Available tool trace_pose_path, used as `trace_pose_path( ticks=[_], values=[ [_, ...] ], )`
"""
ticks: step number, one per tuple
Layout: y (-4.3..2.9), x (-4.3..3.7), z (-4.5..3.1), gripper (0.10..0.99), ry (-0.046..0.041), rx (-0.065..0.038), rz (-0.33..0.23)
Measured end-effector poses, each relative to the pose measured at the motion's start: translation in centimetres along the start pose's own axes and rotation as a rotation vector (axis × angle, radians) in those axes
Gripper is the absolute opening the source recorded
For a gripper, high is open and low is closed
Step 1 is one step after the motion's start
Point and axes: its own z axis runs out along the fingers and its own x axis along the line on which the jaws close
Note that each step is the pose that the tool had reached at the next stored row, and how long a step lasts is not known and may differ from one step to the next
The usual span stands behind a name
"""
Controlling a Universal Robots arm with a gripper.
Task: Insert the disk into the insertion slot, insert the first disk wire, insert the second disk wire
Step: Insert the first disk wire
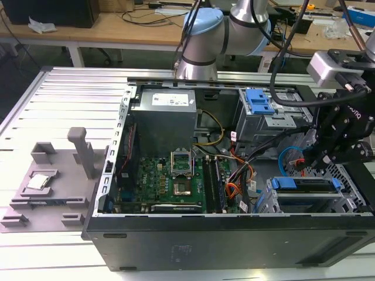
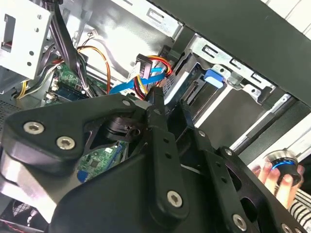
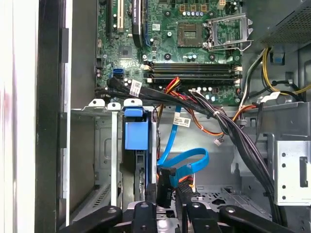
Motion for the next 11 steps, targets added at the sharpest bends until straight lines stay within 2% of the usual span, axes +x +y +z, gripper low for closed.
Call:
trace_pose_path(
  ticks=[3, 4, 5, 9, 10, 11],
  values=[
    [0.0, 0.0, 0.01, 0.302, 0.0007, 0.0, 0.0],
    [0.0, 0.0, 0.01, 0.22, 0.0012, 0.0, 0.0],
    [0.0, 0.0, 0.0, 0.188, 0.0014, 0.0, 0.0],
    [0.0, 0.06, 0.0, 0.188, 0.0027, 0.0, 0.0],
    [0.0, 0.28, 0.02, 0.188, 0.0026, 0.0, 0.0],
    [-0.02, 0.9, 0.1, 0.188, 0.0027, 0.0, 0.0]
  ],
)
